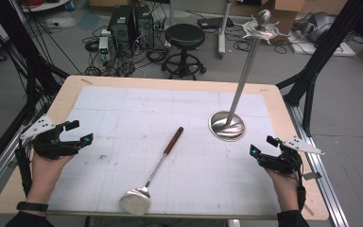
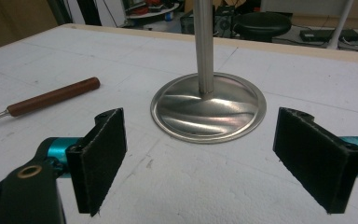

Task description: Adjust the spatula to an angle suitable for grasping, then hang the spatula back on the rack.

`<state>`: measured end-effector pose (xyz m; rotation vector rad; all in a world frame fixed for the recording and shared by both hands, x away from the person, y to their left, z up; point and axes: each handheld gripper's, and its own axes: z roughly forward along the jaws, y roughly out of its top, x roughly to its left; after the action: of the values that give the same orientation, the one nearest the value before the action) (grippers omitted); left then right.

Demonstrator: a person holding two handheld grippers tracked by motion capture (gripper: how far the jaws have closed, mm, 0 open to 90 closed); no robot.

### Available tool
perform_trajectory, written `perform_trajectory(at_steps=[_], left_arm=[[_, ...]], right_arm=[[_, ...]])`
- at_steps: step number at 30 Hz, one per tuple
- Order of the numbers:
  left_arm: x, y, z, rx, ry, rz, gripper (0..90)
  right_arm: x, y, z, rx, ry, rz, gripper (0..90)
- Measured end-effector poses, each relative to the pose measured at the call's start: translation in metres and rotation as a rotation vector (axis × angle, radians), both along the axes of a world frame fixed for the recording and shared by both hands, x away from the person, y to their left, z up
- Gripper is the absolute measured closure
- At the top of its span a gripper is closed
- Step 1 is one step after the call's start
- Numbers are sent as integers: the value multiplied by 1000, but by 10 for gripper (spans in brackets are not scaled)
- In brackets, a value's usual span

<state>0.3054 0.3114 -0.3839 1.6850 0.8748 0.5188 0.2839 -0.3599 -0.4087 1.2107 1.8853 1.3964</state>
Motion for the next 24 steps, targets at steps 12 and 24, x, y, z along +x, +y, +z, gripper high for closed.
perform_trajectory(at_steps=[12,24], left_arm=[[-1,-7,3,11,2,-14,183],[0,-7,3,7,12,-16,184]], right_arm=[[-1,-2,1,4,-2,-2,167],[-2,0,2,4,-3,-4,167]])
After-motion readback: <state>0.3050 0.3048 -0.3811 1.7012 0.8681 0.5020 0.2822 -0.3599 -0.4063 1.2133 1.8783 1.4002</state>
